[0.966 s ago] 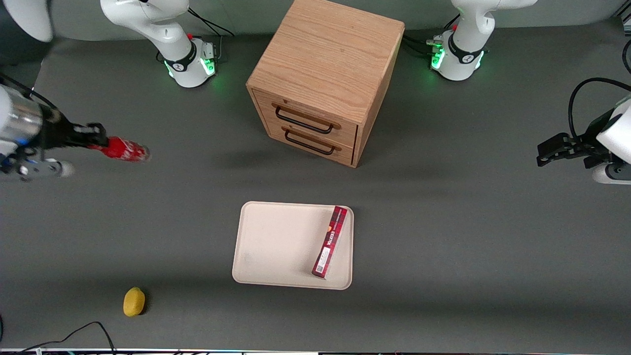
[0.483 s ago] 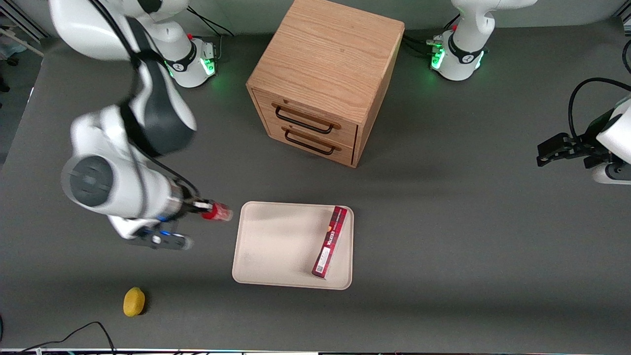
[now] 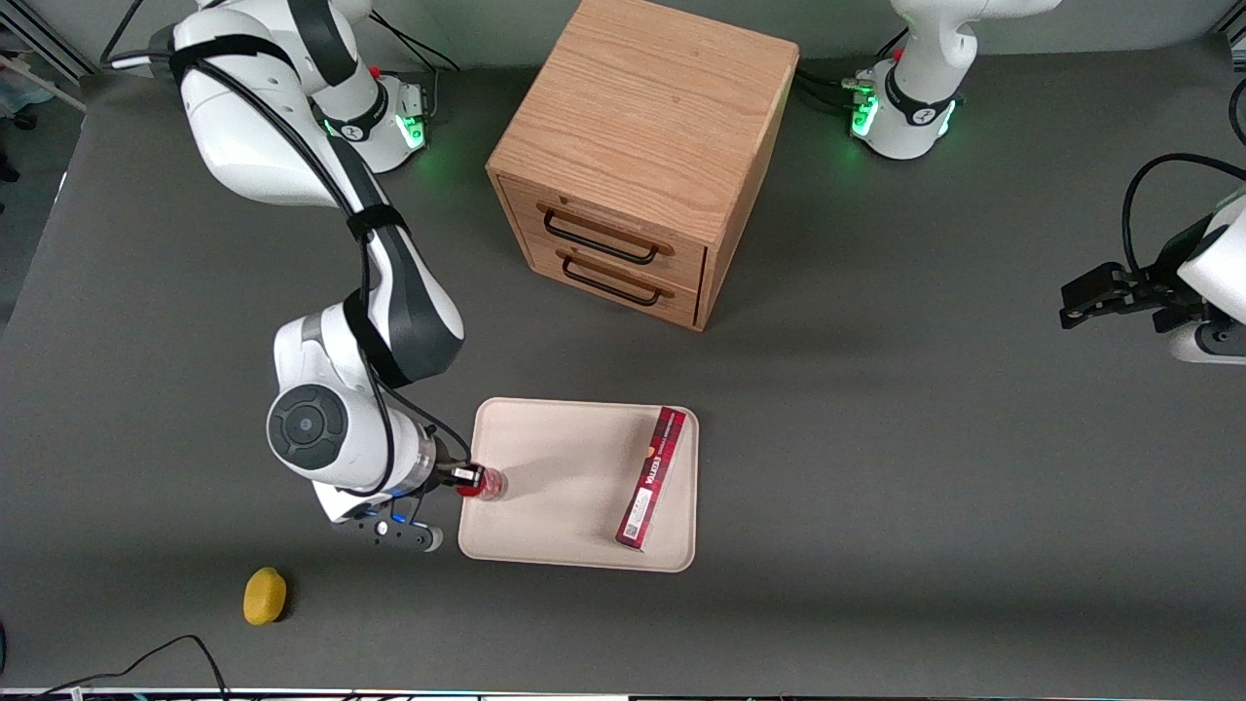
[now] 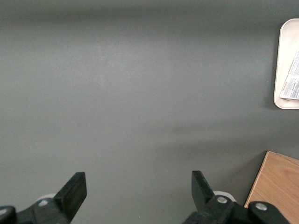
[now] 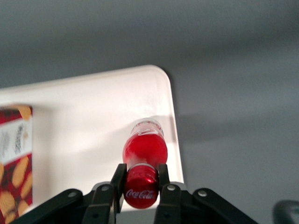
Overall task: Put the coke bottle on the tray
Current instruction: 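Carry the bottle over the cream tray's edge beside the snack box, then lower the bottle onto the tray and open the right gripper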
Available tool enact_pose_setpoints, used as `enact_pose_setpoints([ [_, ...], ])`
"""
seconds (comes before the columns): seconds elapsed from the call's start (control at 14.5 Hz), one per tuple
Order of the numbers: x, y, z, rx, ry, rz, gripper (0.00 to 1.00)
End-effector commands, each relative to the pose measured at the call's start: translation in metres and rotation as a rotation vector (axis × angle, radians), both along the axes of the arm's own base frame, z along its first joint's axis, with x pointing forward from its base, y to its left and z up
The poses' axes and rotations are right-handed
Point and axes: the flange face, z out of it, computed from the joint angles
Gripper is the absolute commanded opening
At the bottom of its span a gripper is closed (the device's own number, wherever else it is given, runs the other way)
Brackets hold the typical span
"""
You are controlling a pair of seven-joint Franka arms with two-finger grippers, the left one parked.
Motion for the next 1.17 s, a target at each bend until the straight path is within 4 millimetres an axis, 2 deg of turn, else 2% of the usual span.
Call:
enact_pose_setpoints([
  [0.0,0.012,0.003,-0.003,0.01,-0.051,-0.044,0.0],
  [0.28,0.016,-0.001,-0.018,-0.03,-0.077,-0.032,0.0],
  [0.34,0.016,-0.001,-0.018,-0.047,-0.08,-0.024,0.25],
  [0.41,0.015,-0.001,-0.014,-0.062,-0.091,-0.017,0.85],
  [0.48,0.013,0.0,-0.01,-0.073,-0.088,-0.013,1.0],
  [0.55,0.007,-0.001,-0.01,-0.082,-0.059,-0.012,1.0],
  [0.76,-0.024,-0.001,0.02,-0.087,0.021,-0.009,1.0],
  [0.83,-0.042,-0.006,0.035,-0.087,0.042,0.0,1.0],
  [0.9,-0.061,-0.019,0.062,-0.084,0.04,0.006,1.0],
  [1.1,-0.125,-0.056,0.116,-0.08,0.072,0.063,1.0],
])
